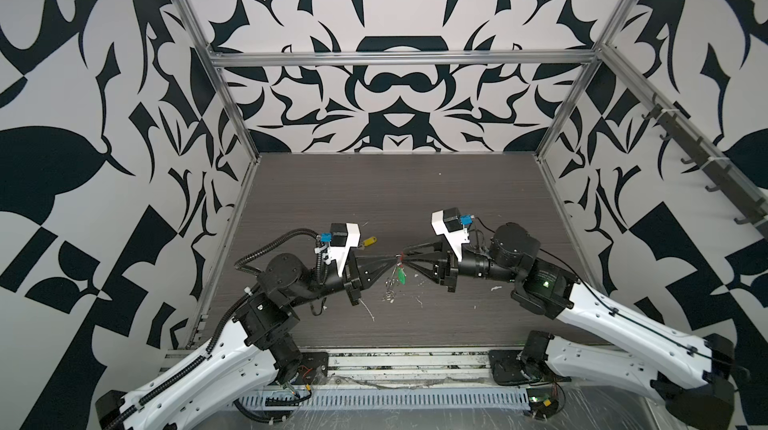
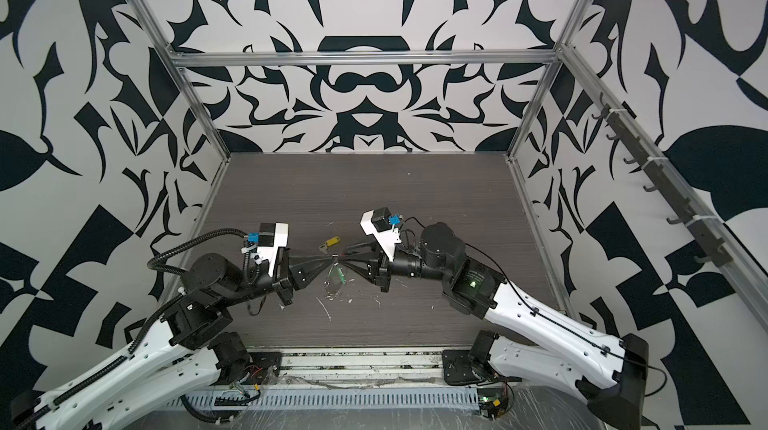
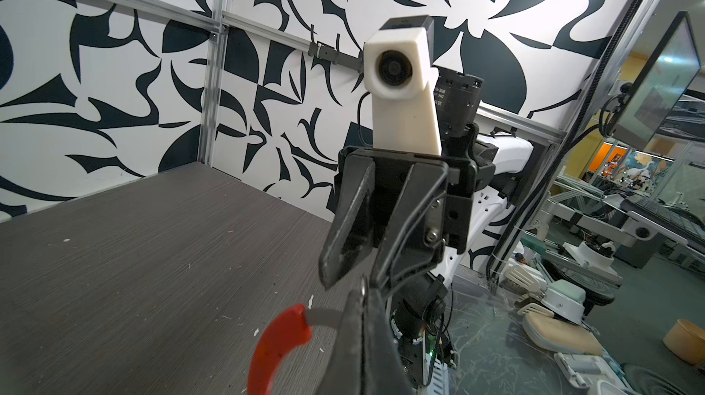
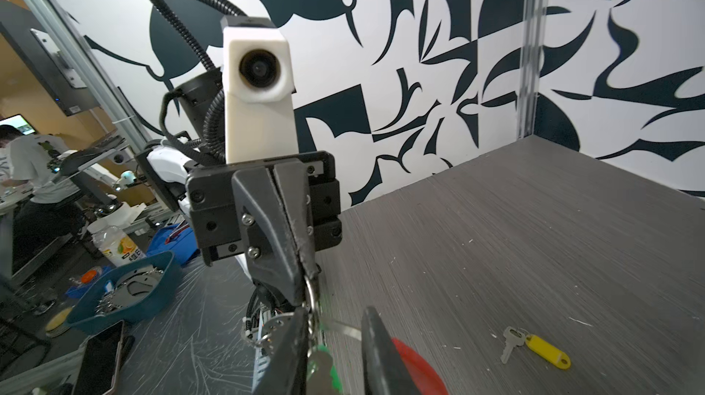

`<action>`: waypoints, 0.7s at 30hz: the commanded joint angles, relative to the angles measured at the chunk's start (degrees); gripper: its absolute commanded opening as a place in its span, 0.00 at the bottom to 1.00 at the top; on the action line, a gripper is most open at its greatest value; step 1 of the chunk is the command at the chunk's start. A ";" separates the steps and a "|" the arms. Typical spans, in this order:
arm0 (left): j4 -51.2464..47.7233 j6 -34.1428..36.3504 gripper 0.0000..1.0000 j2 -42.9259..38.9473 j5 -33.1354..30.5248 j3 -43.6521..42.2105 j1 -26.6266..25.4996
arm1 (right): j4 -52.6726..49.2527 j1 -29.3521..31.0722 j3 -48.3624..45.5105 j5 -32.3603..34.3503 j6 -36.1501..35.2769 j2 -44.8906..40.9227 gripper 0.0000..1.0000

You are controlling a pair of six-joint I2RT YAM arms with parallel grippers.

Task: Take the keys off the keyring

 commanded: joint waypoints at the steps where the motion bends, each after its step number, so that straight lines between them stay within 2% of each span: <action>1: 2.65 -0.21 0.00 -0.70 0.48 0.28 0.01 | 4.27 -0.16 0.01 -4.17 1.98 0.22 0.24; 8: 2.44 -0.21 0.00 -0.42 -0.76 0.04 0.00 | 5.13 -0.21 -0.22 -5.59 2.84 0.65 0.10; 11: 2.30 -0.29 0.00 -0.20 -1.21 0.07 0.00 | 5.18 -0.29 -0.28 -5.42 3.06 0.63 0.01; 15: -0.01 -1.13 0.01 0.11 -1.34 1.13 0.00 | 1.14 -0.66 1.41 -5.07 2.28 0.56 0.00; 18: -4.38 -1.47 0.29 -1.19 -2.00 2.06 0.00 | -5.83 -1.85 3.53 -4.82 0.56 -0.23 0.00; 21: -10.02 -1.53 0.41 -2.51 -2.41 3.35 0.00 | -15.21 -3.26 7.26 -6.94 -2.06 0.47 0.00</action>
